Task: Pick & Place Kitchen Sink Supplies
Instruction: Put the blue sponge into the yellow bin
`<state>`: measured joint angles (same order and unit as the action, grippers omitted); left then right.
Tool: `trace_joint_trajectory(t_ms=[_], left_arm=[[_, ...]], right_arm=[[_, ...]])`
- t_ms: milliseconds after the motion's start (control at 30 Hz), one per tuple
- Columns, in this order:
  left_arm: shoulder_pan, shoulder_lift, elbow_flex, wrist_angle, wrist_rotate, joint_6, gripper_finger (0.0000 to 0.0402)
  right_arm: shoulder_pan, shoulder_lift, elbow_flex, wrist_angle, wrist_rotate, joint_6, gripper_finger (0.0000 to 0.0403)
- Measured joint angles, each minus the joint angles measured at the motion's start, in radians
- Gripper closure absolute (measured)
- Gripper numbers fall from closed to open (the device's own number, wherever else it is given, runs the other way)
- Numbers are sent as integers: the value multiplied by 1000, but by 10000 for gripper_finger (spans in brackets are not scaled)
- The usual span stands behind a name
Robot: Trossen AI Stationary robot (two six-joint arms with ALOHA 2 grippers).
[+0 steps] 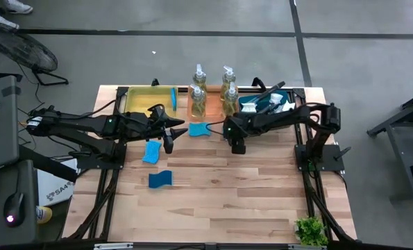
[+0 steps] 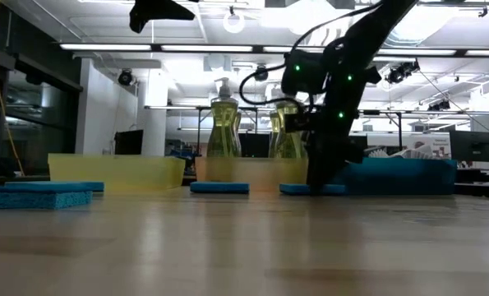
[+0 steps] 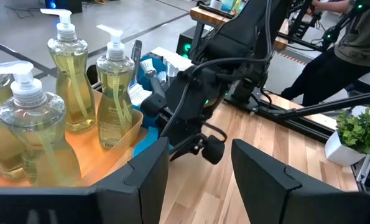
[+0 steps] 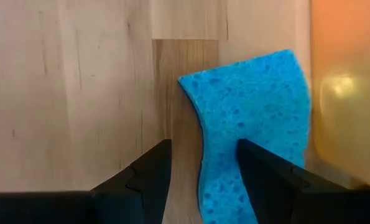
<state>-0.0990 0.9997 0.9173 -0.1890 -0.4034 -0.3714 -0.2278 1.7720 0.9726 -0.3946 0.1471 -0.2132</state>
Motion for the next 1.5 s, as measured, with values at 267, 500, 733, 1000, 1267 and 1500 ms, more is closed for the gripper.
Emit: trace_joint_trajectory(t_ms=[267,500,733,1000,1267,1500], left_arm=[[0,0,0,0,0,-1,230],[0,0,0,0,0,-5,230],[0,0,0,0,0,-6,230],[0,0,0,0,0,-23,230],[0,0,0,-1,0,-23,230],[0,0,1,8,61,-7,230]], right_arm=[[-2,21,2,7,-11,54,230],[0,22,2,-5,-42,106,295],[24,22,2,-19,-61,177,381],[89,19,12,6,-187,335,400],[147,-27,101,11,-403,401,402],[167,-93,236,39,-617,416,402]])
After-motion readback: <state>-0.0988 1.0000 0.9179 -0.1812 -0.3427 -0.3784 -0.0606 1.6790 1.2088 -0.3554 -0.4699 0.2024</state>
